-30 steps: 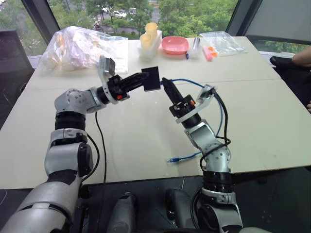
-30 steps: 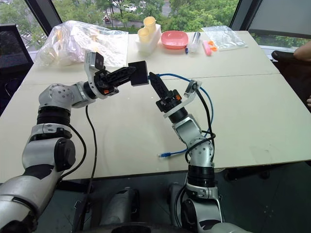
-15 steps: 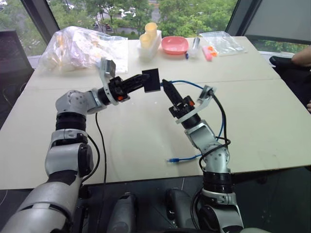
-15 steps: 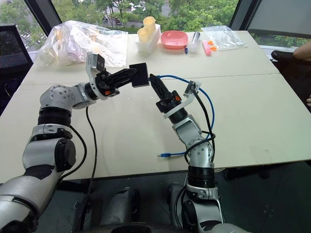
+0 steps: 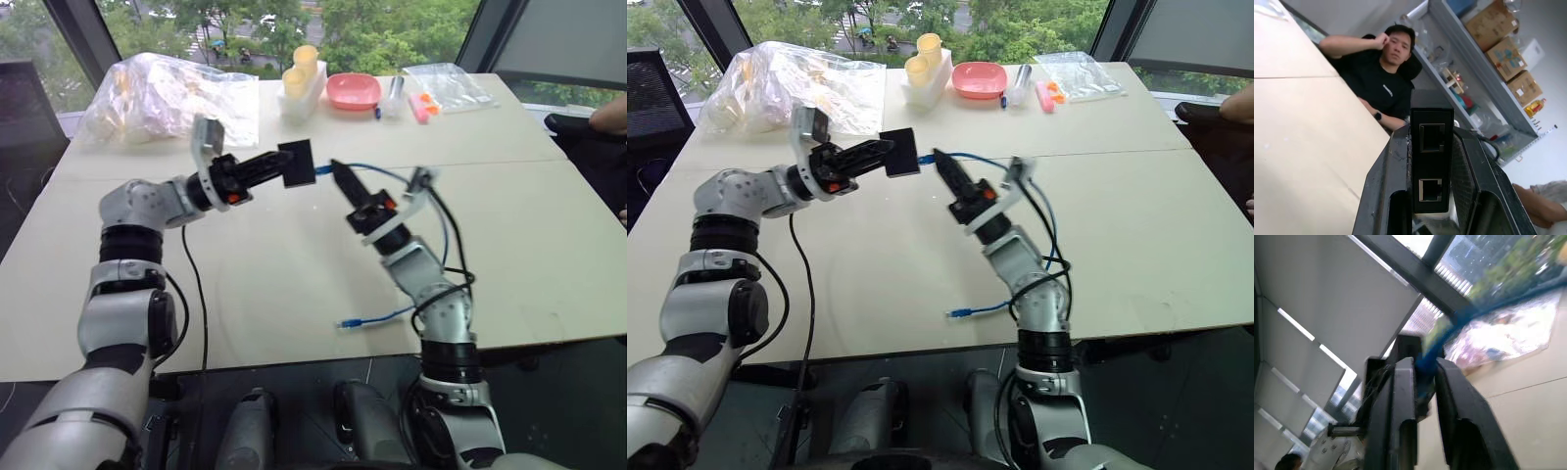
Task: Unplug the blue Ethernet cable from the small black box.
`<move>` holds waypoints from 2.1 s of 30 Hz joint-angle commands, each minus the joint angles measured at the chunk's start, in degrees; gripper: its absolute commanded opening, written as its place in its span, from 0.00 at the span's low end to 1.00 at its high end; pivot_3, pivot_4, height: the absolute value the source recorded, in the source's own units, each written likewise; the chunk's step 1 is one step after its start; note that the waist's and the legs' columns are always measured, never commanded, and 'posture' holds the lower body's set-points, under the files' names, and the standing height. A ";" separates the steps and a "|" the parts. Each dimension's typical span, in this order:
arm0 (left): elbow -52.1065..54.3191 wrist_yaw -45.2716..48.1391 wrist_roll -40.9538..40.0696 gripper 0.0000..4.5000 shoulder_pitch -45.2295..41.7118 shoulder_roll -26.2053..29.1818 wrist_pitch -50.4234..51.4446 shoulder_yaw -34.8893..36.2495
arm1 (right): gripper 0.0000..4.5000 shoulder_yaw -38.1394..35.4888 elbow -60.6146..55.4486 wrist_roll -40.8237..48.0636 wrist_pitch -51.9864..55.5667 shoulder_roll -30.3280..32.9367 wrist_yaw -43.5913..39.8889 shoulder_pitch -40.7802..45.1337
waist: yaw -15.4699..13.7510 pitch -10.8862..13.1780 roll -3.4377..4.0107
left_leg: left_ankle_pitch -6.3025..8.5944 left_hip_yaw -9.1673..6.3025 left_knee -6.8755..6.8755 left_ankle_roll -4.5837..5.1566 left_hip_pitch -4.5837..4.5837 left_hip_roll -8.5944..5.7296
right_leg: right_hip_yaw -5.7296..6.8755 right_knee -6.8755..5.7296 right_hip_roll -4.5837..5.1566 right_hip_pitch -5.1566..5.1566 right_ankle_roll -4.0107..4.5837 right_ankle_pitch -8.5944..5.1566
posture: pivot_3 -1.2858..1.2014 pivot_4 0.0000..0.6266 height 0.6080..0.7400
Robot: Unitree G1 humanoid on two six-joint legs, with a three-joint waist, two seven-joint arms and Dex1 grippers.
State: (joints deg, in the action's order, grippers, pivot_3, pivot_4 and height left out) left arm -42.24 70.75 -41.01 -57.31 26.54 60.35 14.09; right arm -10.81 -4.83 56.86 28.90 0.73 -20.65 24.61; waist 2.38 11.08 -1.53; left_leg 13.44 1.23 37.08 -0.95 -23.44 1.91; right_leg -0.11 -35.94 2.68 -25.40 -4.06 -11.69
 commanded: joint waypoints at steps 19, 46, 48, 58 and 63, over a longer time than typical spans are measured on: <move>1.64 -0.33 -1.46 0.11 -1.25 -3.75 0.05 1.42 | 0.70 5.76 -4.21 -1.43 2.29 -3.08 -2.61 -1.75 | 0.01 0.00 0.00 | 0.00 0.00 0.00 0.00 -0.01 0.00 | 0.00 0.00 -0.02 -0.01 0.00 0.00 | 0.52 0.24 1.00; 5.36 -0.53 -2.07 0.11 0.90 -4.20 1.77 0.55 | 0.01 4.33 -2.26 -1.03 1.30 -6.37 -3.17 -1.50 | 0.02 0.00 0.00 | 0.00 -0.01 0.00 0.00 0.00 0.01 | 0.00 0.00 -0.02 -0.01 0.00 0.00 | 0.52 0.24 1.00; 4.51 -0.55 -1.50 0.11 0.54 -3.37 0.66 0.88 | 0.01 2.40 -2.09 -0.28 0.73 -6.47 -1.47 -1.66 | 0.02 0.00 0.00 | 0.00 -0.01 0.00 0.00 0.00 0.01 | 0.00 0.00 -0.02 -0.01 0.00 0.00 | 0.52 0.24 1.00; 0.96 1.09 -1.10 0.11 -0.54 2.96 -1.09 1.85 | 0.01 -8.34 -1.98 4.37 0.39 0.58 2.28 -1.92 | -0.03 0.01 0.01 | 0.00 -0.01 -0.05 0.00 -0.02 0.00 | 0.01 0.06 0.00 -0.01 0.00 -0.01 | 0.52 0.24 1.00; 8.23 -10.85 13.69 0.11 3.51 -4.54 -26.49 -6.66 | 0.01 -3.95 3.94 -9.10 6.29 7.59 13.86 -0.45 | -0.75 -0.01 0.03 | 0.00 0.03 -0.03 -0.01 0.01 -0.03 | -0.01 0.07 0.14 0.03 0.08 -0.03 | 0.52 0.24 1.00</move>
State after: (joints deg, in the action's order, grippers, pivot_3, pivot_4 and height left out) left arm -36.37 63.56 -31.80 -54.16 22.79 41.76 9.54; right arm -16.00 -1.54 51.87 33.10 6.67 -10.15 23.55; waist 1.63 11.07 -1.50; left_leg 13.44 1.32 37.06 -0.96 -23.43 1.86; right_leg -0.17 -35.80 2.90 -25.37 -3.96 -11.72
